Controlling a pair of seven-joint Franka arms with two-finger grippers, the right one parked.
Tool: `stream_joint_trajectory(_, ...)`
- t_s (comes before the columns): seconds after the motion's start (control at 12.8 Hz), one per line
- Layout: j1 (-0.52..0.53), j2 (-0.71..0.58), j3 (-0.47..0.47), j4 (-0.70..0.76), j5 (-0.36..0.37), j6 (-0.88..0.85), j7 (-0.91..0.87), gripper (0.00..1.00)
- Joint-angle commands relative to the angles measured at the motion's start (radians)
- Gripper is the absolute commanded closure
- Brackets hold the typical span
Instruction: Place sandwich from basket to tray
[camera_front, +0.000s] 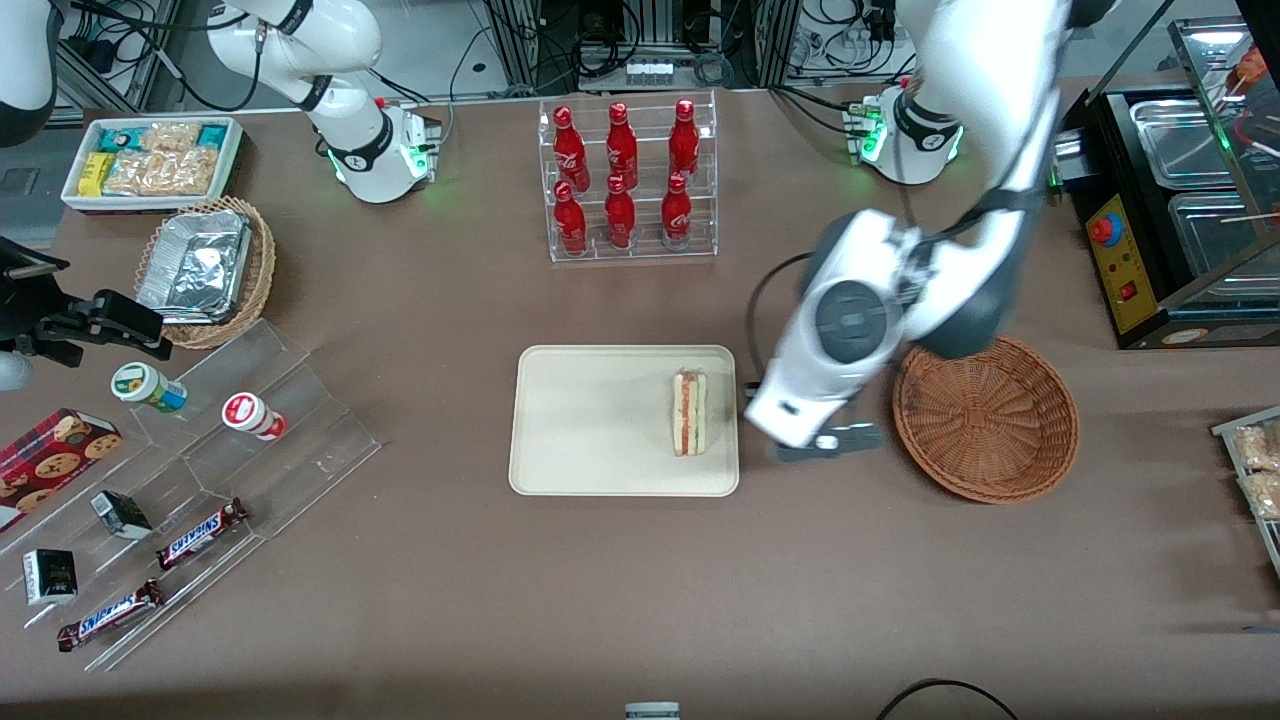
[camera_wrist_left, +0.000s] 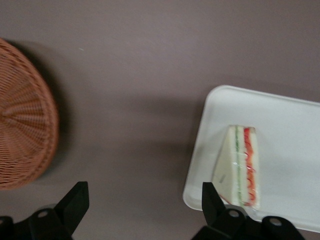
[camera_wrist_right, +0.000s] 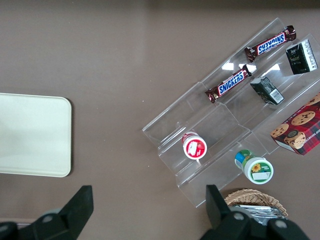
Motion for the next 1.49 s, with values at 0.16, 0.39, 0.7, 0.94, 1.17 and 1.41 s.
stream_joint_trajectory(0.16, 0.159, -0.201, -0.011, -0.140, 0.024, -0.062, 0.143, 0.00)
stream_joint_trajectory(0.39, 0.277, -0.330, -0.011, -0.158, 0.012, -0.190, 0.333, 0.00)
stream_joint_trajectory(0.7, 0.315, -0.433, 0.005, -0.155, 0.029, -0.240, 0.366, 0.00)
stream_joint_trajectory(0.94, 0.309, -0.489, 0.026, -0.137, 0.025, -0.289, 0.438, 0.00)
stream_joint_trajectory(1.17, 0.301, -0.490, 0.028, -0.131, 0.006, -0.311, 0.449, 0.00)
stream_joint_trajectory(1.41, 0.307, -0.504, 0.029, -0.135, -0.031, -0.315, 0.516, 0.00)
